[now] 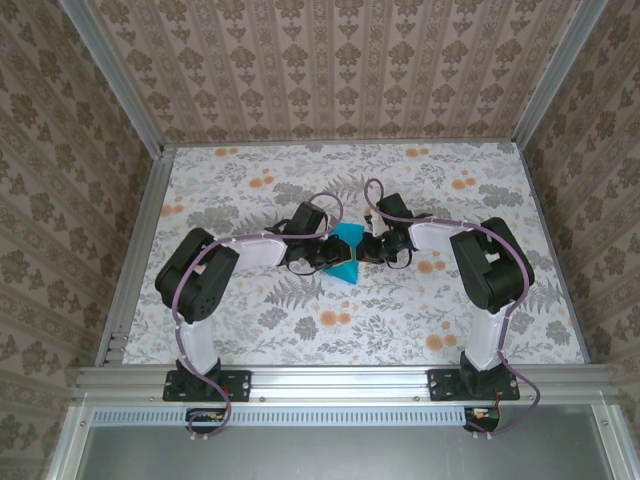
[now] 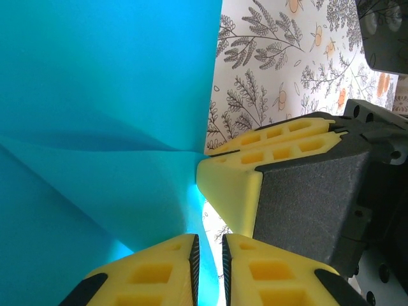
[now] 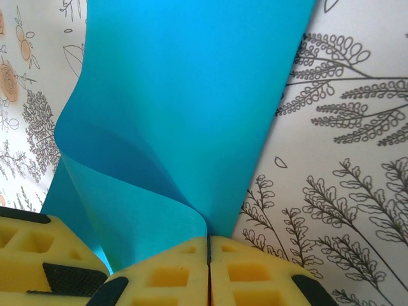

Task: Fold a paper plane with a square sheet of paper (pick it up from the middle)
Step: Fold the triangle a second time at the center of the table.

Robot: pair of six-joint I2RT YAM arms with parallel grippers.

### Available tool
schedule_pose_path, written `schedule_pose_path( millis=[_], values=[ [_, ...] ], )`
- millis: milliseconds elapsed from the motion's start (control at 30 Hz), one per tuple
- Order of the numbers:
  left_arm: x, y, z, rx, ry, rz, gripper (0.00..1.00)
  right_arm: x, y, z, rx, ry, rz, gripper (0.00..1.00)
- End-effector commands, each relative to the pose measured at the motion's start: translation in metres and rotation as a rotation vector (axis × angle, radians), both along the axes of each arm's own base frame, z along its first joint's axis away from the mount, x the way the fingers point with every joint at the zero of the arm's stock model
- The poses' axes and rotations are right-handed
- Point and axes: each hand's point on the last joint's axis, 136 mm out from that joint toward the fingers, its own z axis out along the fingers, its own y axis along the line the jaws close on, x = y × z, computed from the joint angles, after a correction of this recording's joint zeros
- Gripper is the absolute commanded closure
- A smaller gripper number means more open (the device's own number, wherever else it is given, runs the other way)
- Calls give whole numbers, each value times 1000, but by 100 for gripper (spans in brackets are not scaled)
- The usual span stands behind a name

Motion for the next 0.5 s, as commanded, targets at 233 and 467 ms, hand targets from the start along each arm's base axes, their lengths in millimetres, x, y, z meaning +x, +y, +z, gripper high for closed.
schedule_pose_path(
  millis=[233,467],
  values=[
    [5,-6,9,-26,-14,-17,81,1,3,-5,-5,22,18,92],
    [8,-8,11,-30,-27,-15,83,-1,3,-9,-9,34,16,92]
  ],
)
